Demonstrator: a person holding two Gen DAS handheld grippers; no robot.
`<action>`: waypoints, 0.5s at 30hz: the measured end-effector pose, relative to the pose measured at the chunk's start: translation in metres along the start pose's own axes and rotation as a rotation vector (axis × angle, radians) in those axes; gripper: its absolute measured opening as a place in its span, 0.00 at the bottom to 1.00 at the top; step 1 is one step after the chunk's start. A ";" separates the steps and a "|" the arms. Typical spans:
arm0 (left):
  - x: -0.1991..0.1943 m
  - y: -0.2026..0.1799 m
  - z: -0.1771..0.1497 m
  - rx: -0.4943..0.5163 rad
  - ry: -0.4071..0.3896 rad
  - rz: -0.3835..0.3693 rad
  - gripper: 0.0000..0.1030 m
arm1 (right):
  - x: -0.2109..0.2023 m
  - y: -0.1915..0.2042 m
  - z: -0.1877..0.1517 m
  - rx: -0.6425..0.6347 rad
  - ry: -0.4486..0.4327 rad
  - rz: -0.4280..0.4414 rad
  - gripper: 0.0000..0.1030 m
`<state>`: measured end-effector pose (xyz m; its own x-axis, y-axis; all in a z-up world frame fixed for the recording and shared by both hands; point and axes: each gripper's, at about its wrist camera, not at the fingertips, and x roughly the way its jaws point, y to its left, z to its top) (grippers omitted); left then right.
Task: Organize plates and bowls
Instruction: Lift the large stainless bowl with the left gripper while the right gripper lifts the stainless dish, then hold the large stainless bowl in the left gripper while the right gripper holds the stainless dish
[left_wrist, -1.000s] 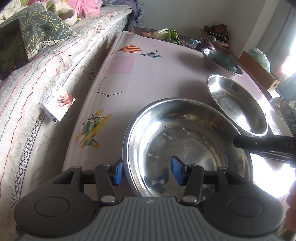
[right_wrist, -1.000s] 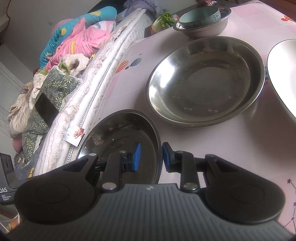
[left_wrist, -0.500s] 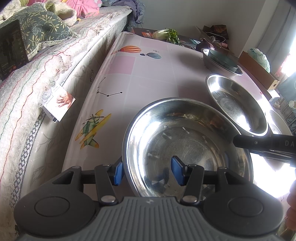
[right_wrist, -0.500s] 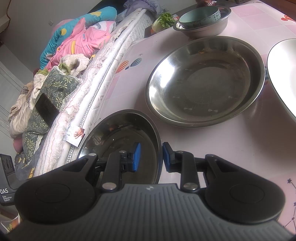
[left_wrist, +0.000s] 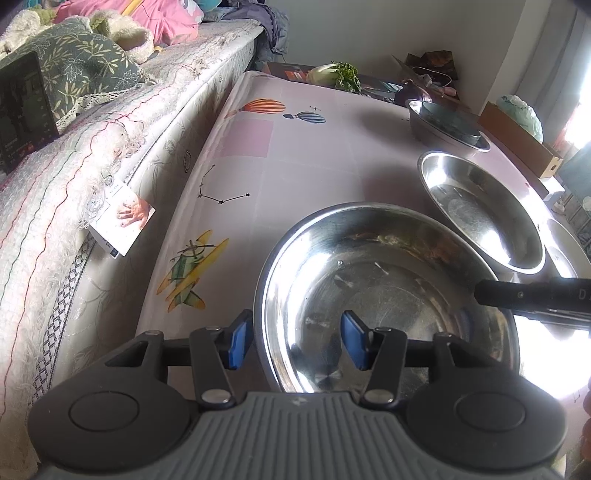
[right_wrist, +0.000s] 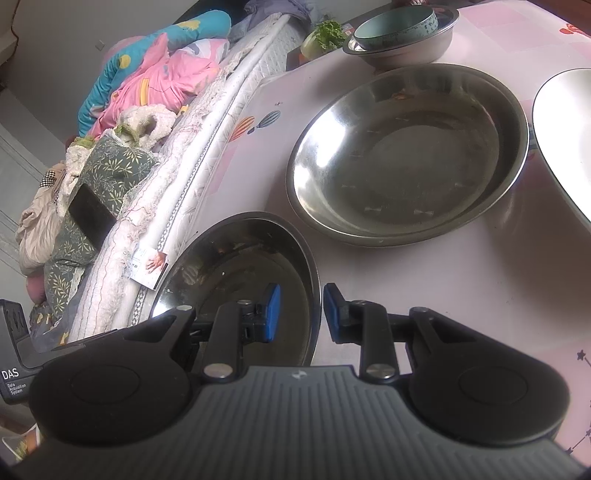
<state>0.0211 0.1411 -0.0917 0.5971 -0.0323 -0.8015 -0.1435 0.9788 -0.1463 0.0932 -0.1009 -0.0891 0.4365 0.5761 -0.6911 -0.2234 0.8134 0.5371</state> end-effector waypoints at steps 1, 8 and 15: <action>0.000 0.000 0.000 0.001 -0.001 0.001 0.51 | 0.000 0.000 0.000 0.001 -0.001 -0.001 0.25; 0.001 0.001 0.001 0.003 -0.007 0.003 0.50 | 0.002 -0.001 -0.002 0.007 -0.003 -0.001 0.25; 0.002 0.001 0.001 0.003 -0.006 0.002 0.50 | 0.001 -0.002 -0.002 0.007 -0.001 0.008 0.25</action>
<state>0.0227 0.1418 -0.0926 0.6019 -0.0290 -0.7981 -0.1425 0.9794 -0.1431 0.0921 -0.1015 -0.0923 0.4356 0.5825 -0.6862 -0.2207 0.8082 0.5459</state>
